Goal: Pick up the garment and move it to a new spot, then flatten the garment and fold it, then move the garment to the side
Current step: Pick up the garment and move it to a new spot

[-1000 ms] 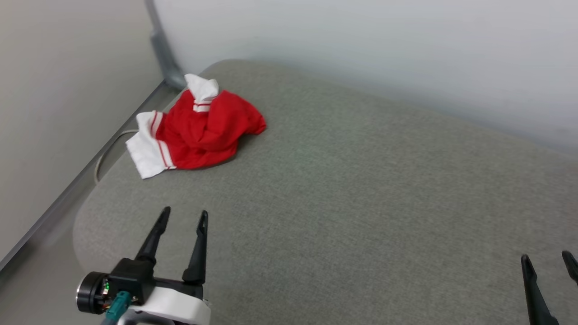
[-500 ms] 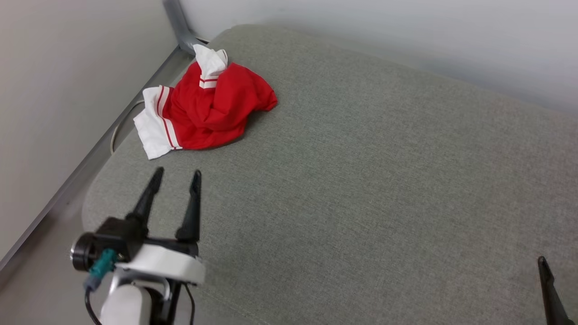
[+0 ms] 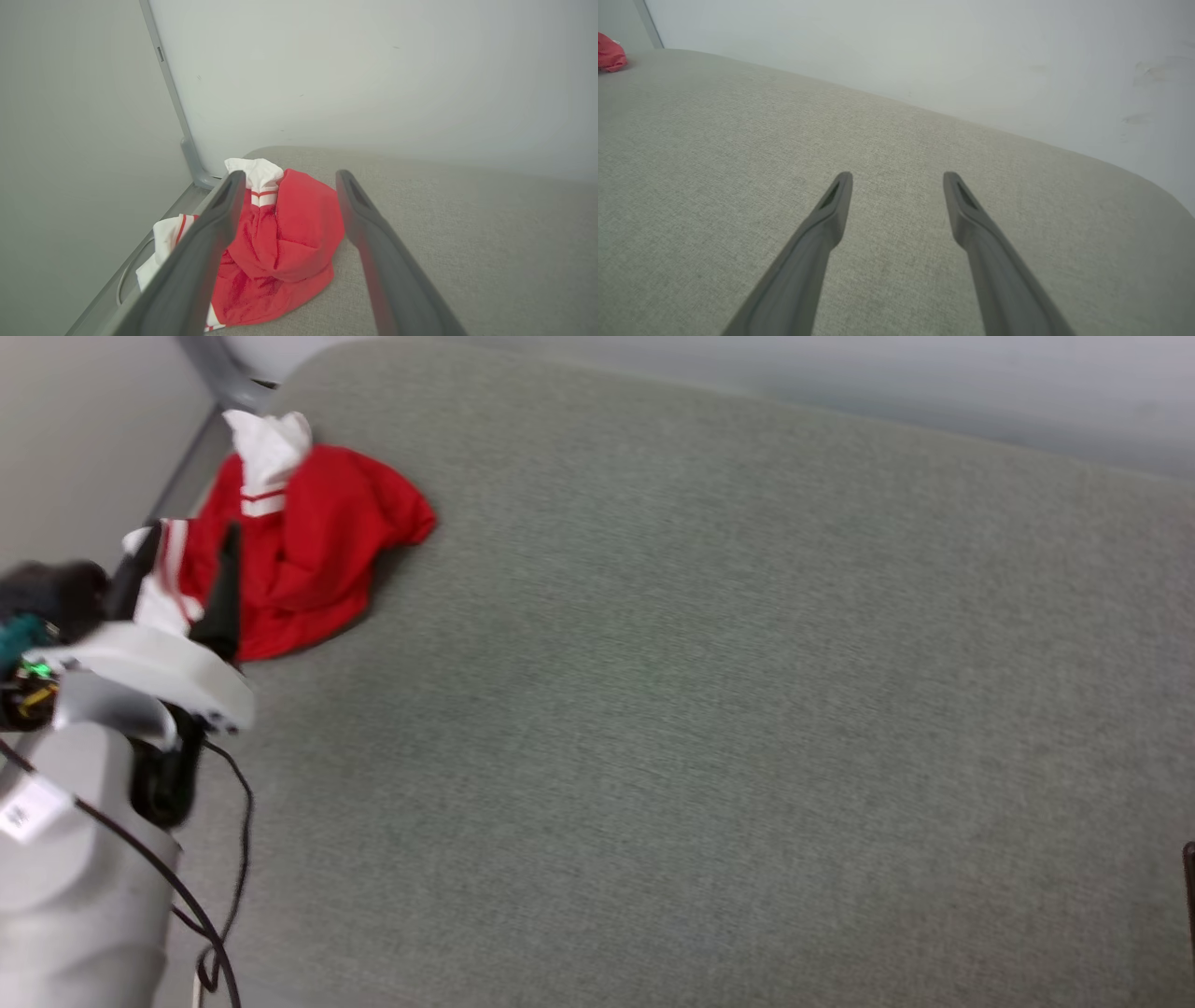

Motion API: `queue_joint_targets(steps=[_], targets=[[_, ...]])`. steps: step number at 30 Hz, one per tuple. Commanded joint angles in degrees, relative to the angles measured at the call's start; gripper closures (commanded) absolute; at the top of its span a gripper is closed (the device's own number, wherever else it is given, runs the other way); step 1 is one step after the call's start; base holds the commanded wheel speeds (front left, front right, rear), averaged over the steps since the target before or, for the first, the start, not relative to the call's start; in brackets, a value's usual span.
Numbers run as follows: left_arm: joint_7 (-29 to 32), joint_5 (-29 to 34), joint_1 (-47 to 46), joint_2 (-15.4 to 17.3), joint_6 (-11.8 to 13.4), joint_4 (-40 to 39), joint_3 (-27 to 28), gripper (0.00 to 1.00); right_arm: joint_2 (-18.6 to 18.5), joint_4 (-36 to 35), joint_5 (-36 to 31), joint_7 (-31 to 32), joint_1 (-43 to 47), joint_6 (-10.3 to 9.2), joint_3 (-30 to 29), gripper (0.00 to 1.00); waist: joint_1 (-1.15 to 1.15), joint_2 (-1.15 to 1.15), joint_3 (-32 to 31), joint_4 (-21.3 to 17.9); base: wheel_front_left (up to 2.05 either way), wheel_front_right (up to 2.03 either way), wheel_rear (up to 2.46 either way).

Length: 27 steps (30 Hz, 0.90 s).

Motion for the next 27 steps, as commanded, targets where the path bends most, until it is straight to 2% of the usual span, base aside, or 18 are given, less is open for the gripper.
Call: queue_joint_targets(steps=[1, 4, 9, 12, 16, 21, 27], targets=[[0.67, -1.37, -1.58, 0.25, 0.04, 1.14, 0.19, 0.00, -0.38, -0.44, -0.19, -0.20, -0.16, -0.07, -0.31, 0.00, -0.01, 0.00, 2.42, -2.80, 0.00, 0.00, 0.00], [4.50, -3.81, -6.37, 3.28, 0.06, 5.92, -0.88, 0.00, -0.58, -1.35, -0.30, -0.20, -0.53, -0.08, -1.10, 0.00, -0.01, 0.00, 4.11, -5.09, 0.00, 0.00, 0.00], [14.80, -8.26, -14.39, 7.05, 0.04, 13.72, -3.23, 0.00, -0.87, -2.75, -0.42, -0.21, -1.08, -0.08, -2.79, 0.00, -0.01, 0.00, 7.04, -8.38, 0.00, 0.00, 0.00], [21.03, -9.23, -18.86, 9.86, 0.04, 18.65, -4.27, 0.00, -0.89, -3.55, -0.48, -0.21, -1.45, -0.08, -3.58, 0.00, -0.01, 0.00, 8.70, -10.13, 0.00, 0.00, 0.00], [28.83, -7.61, -23.67, 13.89, 0.04, 24.01, -7.40, 0.00, -0.54, -4.65, -0.32, -0.20, -1.40, -0.08, -4.84, 0.00, -0.01, 0.00, 10.59, -12.32, 0.00, 0.00, 0.00], [34.23, -7.53, -28.44, 16.48, 0.04, 28.76, -9.01, 0.00, -0.17, -5.69, 0.27, -0.20, -1.03, -0.08, -6.14, 0.00, -0.01, 0.00, 12.63, -13.69, 0.00, 0.00, 0.00], [40.99, -8.28, -32.42, 17.26, 0.13, 34.01, -9.93, 0.00, 0.26, -7.27, 0.58, -0.21, 0.19, -0.08, -7.76, 0.00, -0.01, 0.00, 14.88, -14.26, 0.00, 0.00, 0.00]])
